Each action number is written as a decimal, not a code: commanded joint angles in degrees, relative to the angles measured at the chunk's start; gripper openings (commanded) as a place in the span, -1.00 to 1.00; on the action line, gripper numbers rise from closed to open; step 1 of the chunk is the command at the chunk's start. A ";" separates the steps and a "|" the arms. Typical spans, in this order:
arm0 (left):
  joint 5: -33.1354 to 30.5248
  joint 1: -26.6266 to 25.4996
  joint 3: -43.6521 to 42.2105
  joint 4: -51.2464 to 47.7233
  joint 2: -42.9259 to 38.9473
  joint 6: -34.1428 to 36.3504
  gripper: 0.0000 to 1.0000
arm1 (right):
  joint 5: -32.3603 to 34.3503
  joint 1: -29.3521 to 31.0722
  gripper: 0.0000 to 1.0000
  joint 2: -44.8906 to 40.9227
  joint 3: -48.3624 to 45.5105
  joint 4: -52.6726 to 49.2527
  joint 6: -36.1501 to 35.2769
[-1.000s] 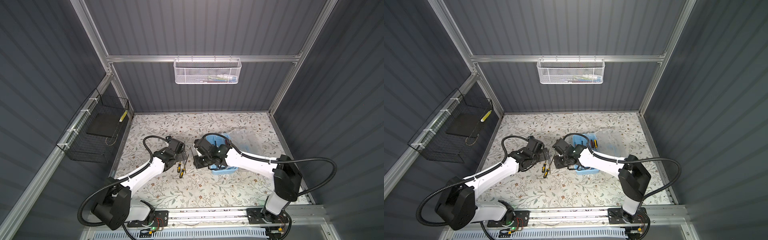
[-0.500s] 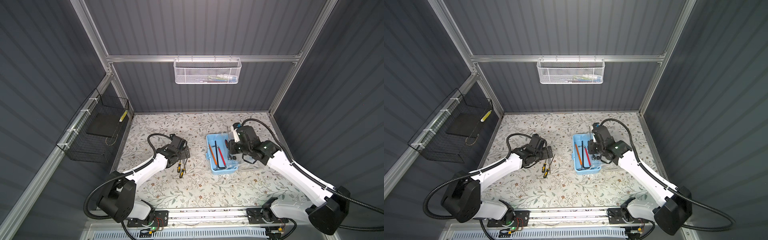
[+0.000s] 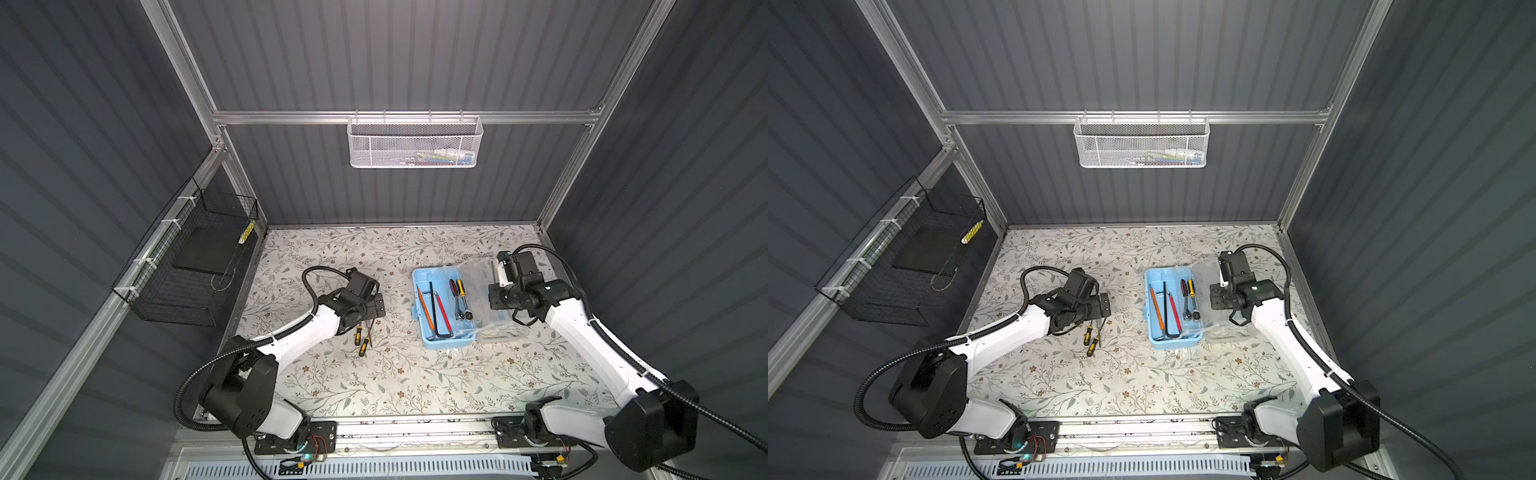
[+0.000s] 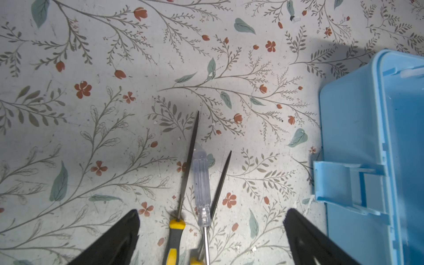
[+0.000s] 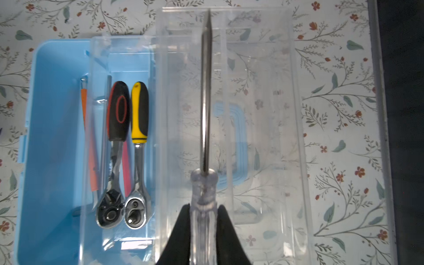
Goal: Pack the tool kit
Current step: 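Carry the clear screwdriver into the clear lid tray and release it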
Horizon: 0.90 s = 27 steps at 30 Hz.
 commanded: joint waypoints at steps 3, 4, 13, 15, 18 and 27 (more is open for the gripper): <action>1.06 -0.37 2.25 0.10 1.14 1.41 0.99 | 0.32 -0.53 -0.84 2.72 -0.57 0.34 -1.36; 1.15 -0.33 2.30 0.02 1.21 1.56 1.00 | -0.05 -0.52 -0.83 3.29 -0.58 0.34 -1.36; 0.80 -0.34 2.21 0.06 1.62 1.79 1.00 | 0.74 -0.53 -0.58 4.85 -1.15 0.13 -0.66; 0.83 -0.33 2.47 0.10 1.98 1.77 1.00 | 0.85 -0.52 -0.27 4.93 -1.06 0.07 -0.21; 0.97 -0.33 2.91 -0.20 2.61 2.02 1.00 | 0.47 -0.52 0.04 4.42 -0.78 0.03 1.06; -1.30 -0.33 7.48 -3.84 8.83 4.17 0.63 | -3.41 -0.44 0.32 -0.64 0.16 0.95 4.26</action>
